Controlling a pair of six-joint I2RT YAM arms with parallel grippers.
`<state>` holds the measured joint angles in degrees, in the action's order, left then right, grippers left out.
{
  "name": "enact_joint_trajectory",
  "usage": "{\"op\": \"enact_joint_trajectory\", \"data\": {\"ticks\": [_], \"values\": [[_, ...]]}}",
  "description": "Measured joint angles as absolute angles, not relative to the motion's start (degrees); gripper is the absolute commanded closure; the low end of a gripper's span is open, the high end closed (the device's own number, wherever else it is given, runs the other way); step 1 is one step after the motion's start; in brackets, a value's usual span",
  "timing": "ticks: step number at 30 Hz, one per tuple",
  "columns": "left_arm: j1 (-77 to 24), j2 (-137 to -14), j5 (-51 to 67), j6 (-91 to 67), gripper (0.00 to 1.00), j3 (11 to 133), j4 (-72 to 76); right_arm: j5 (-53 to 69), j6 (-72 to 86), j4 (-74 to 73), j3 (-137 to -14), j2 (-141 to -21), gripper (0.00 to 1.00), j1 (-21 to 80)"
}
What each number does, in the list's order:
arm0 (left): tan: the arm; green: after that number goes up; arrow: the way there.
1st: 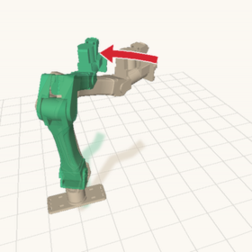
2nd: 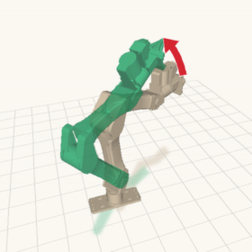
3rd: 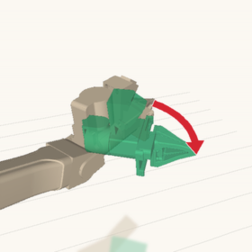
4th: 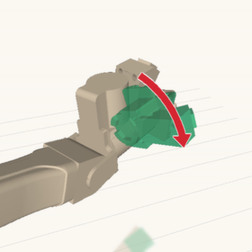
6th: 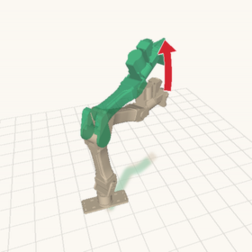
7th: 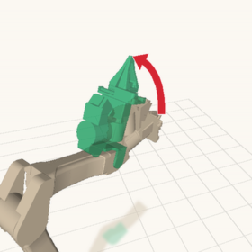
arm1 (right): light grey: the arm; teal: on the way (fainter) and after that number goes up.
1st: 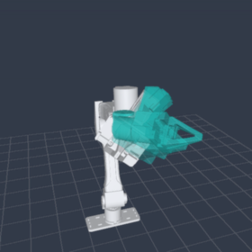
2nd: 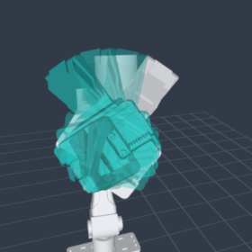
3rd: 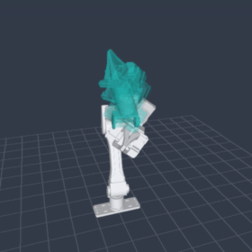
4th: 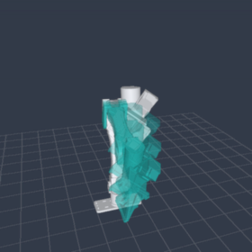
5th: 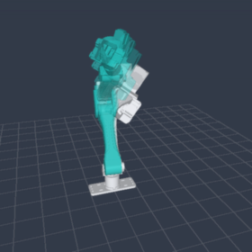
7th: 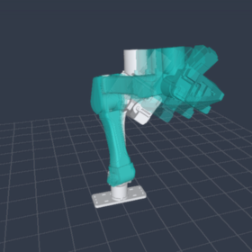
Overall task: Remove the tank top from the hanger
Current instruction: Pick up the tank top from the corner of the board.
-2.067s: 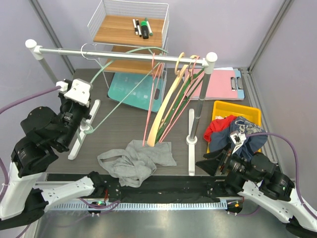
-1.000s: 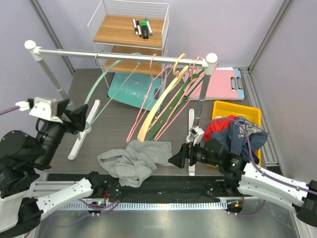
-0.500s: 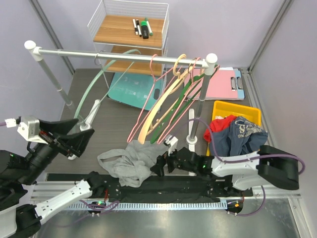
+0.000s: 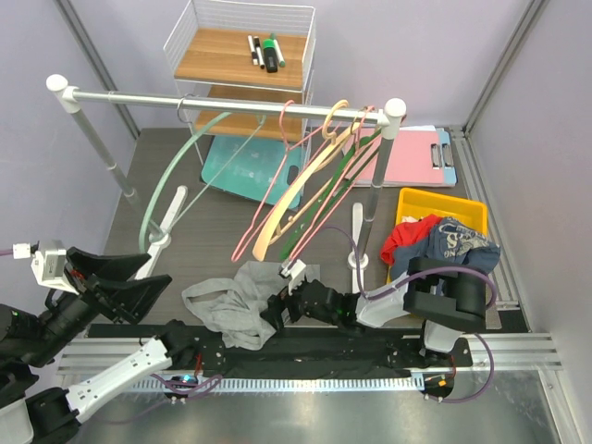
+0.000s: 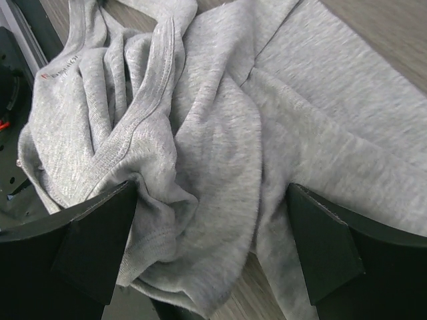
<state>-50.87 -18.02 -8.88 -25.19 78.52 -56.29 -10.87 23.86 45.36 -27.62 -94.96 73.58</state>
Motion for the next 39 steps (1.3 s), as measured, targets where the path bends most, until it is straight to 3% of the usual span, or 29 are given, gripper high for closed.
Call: {"op": "enact_joint_trajectory", "data": {"ticks": [3,6,9,14,16,24,30,34,39], "values": [[-50.87,-18.00,-8.91,-25.36,0.18,78.63,-57.49,-11.31,23.81,45.84,-29.17,-97.58,0.08,74.41],[-50.87,-17.87,-8.91,-25.45,0.18,79.00,-58.19,-12.88,23.20,45.69,-30.26,-98.35,0.24,75.53],[-50.87,-17.41,-8.93,-25.47,0.18,79.35,-58.48,-16.64,20.62,44.34,-30.30,-98.43,0.56,78.43],[-50.87,-16.97,-8.95,-25.47,0.18,79.48,-59.13,-22.13,18.13,43.13,-30.30,-99.29,0.82,82.30],[-50.87,-16.97,-8.95,-25.47,0.18,79.48,-59.42,-23.66,18.06,43.88,-29.65,-99.26,0.98,82.81],[-50.87,-16.97,-9.23,-25.56,0.18,79.26,-59.90,-30.81,18.04,41.65,-22.74,-89.60,0.99,83.13],[-50.87,-16.97,-9.43,-25.58,0.18,78.98,-59.90,-35.09,15.66,36.14,-15.94,-62.48,0.99,83.22],[-50.87,-16.97,-9.43,-25.74,0.17,78.15,-59.81,-38.89,13.63,25.56,-16.34,-41.87,0.99,83.22],[-50.87,-16.99,-9.39,-26.39,0.18,76.71,-59.61,-45.60,11.68,10.96,-20.10,-24.16,0.99,83.22]]}}
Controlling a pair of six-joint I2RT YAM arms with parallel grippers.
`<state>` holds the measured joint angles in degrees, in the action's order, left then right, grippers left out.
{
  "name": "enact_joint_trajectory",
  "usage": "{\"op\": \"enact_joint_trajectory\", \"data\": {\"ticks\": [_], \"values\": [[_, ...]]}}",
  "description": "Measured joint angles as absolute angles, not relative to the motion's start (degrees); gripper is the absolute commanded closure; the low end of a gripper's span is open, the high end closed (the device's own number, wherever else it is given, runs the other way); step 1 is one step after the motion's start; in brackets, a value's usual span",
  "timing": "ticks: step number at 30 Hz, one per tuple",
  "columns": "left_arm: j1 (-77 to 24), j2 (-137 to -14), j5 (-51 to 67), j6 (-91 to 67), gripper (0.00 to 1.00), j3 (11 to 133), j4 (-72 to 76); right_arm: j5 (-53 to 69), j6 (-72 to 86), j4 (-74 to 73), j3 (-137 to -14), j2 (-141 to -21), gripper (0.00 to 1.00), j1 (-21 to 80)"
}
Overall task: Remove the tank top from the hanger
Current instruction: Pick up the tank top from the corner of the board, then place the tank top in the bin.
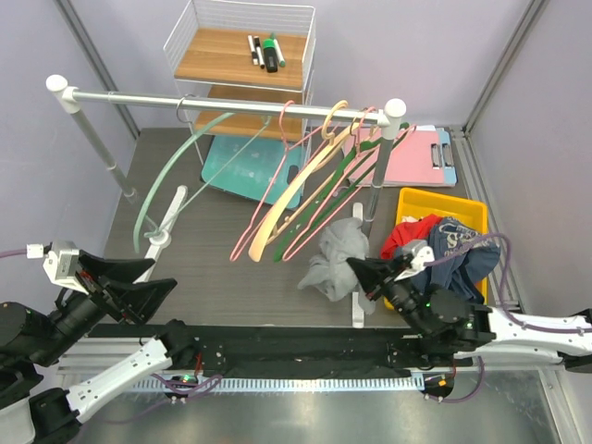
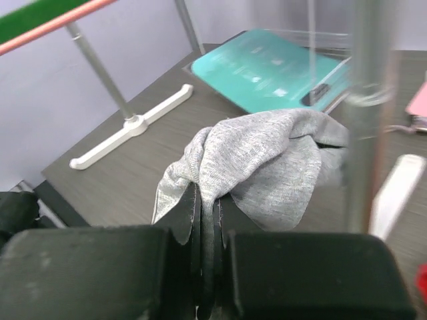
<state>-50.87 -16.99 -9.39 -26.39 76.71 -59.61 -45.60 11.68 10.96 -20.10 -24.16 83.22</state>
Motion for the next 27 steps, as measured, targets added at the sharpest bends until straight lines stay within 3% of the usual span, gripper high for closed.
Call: {"op": "enact_joint_trajectory", "data": {"ticks": [6,18,27], "values": [[-50.87,-17.28,-9.37,-26.72,0.18,76.44,-59.07,-53.82,8.93,-5.87,-29.04,-16.82,0.99,83.29],[-50.87,-17.61,-9.39,-27.07,0.17,76.47,-58.83,-75.85,3.29,-19.84,-48.14,-24.91,0.99,83.48],[-50.87,-17.61,-9.37,-27.09,0.17,76.82,-58.83,-83.26,-5.17,-27.75,-58.81,-19.31,0.99,83.53]]}}
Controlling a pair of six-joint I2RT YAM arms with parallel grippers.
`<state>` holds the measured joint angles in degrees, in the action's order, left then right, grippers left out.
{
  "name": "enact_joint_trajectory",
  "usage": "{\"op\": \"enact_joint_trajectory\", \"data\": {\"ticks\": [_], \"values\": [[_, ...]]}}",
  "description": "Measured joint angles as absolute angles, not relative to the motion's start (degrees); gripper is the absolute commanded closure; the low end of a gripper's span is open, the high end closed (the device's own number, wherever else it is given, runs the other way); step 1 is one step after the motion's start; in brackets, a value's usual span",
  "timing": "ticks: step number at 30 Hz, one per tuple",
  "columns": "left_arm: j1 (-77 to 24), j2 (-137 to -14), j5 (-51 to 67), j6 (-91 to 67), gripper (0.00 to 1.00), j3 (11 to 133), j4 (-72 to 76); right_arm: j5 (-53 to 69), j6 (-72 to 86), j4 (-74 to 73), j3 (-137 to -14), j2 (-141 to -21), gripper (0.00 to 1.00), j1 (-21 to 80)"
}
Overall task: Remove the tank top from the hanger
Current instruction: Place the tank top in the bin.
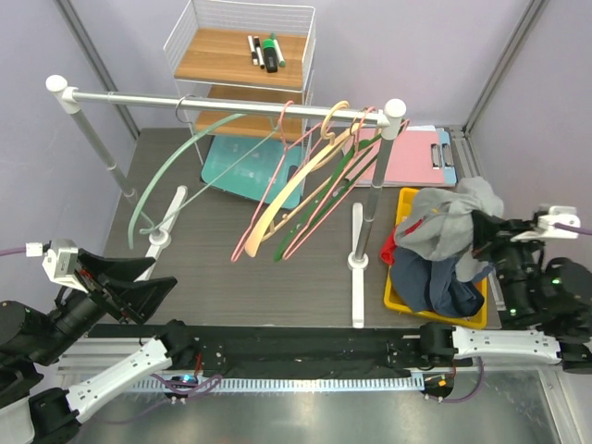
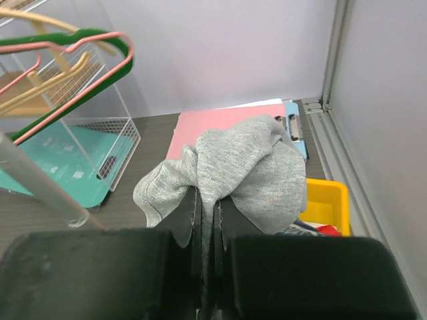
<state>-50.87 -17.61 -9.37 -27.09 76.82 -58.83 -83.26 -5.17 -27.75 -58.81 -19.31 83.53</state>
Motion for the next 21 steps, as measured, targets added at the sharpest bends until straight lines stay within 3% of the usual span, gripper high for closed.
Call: {"op": "enact_joint_trajectory", "data": {"ticks": [6,9,11,21], "values": [[-50.87,-17.61,-9.34,-27.11,0.17,76.82,-58.70,-85.17,-10.63,-28.21,-59.83,-9.13,0.99,83.53],[-50.87,-17.61,-9.10,-27.27,0.17,76.82,-58.43,-86.04,-12.01,-28.27,-57.65,-6.66,0.92,83.53],[-50.87,-17.61,-8.82,-27.70,0.18,76.82,-58.30,-86.13,-12.45,-28.51,-55.27,-6.61,0.77,83.68],[-50.87,-17.63,-8.29,-28.23,0.18,76.93,-58.02,-85.73,-13.61,-30.39,-51.05,-0.95,0.34,86.85]]}}
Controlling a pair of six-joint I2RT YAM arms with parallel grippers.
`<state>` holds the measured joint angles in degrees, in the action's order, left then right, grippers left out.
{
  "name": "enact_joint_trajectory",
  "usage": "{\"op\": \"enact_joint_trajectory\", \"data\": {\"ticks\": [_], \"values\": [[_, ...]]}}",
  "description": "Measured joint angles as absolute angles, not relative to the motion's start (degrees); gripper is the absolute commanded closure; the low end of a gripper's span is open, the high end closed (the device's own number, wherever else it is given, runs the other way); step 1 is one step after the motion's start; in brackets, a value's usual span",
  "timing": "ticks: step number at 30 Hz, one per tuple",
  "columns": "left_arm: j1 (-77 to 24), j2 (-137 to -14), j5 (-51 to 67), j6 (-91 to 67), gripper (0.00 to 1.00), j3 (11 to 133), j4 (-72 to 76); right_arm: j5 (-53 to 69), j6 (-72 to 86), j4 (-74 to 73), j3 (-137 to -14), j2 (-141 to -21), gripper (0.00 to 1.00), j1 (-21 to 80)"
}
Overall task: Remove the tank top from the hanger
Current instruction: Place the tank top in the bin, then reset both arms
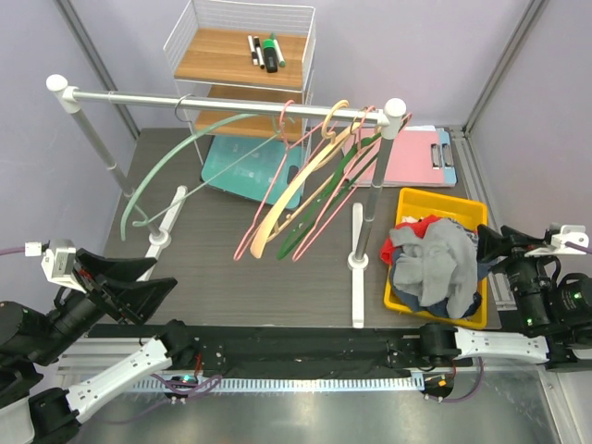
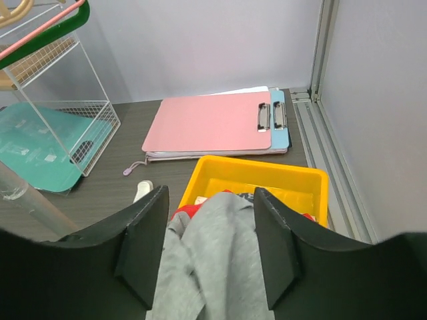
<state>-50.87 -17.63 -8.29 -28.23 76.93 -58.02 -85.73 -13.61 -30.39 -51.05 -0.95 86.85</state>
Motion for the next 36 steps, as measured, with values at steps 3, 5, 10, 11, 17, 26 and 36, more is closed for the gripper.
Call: {"op": "enact_joint_trajectory", "data": {"ticks": [3,5,10,11,17,26,36], "values": [[-50.87,-17.74,-8.29,-28.25,0.18,76.93,-57.89,-85.78,-14.09,-30.48,-51.20,-0.80,0.33,86.91],[-50.87,-17.87,-8.27,-28.25,0.17,76.93,-57.74,-85.78,-14.20,-30.50,-51.51,-0.95,0.33,86.96],[-50.87,-18.33,-8.27,-28.18,0.18,76.93,-57.39,-85.84,-13.39,-30.44,-53.98,-3.53,0.30,87.07],[-50.87,-18.41,-8.27,-28.18,0.18,76.93,-57.36,-85.86,-13.10,-30.46,-54.28,-4.27,0.30,87.07],[-50.87,-18.46,-8.32,-28.36,0.17,76.88,-57.30,-85.32,-7.11,-31.14,-55.20,-13.54,0.30,87.18],[-50.87,-13.74,-8.32,-29.85,0.17,72.84,-55.88,-74.19,12.14,-32.67,-50.61,-23.16,0.29,87.31],[-50.87,-1.19,-4.56,-34.17,0.15,60.10,-48.51,-61.30,29.26,-27.29,-36.16,-24.53,0.27,87.33]]}}
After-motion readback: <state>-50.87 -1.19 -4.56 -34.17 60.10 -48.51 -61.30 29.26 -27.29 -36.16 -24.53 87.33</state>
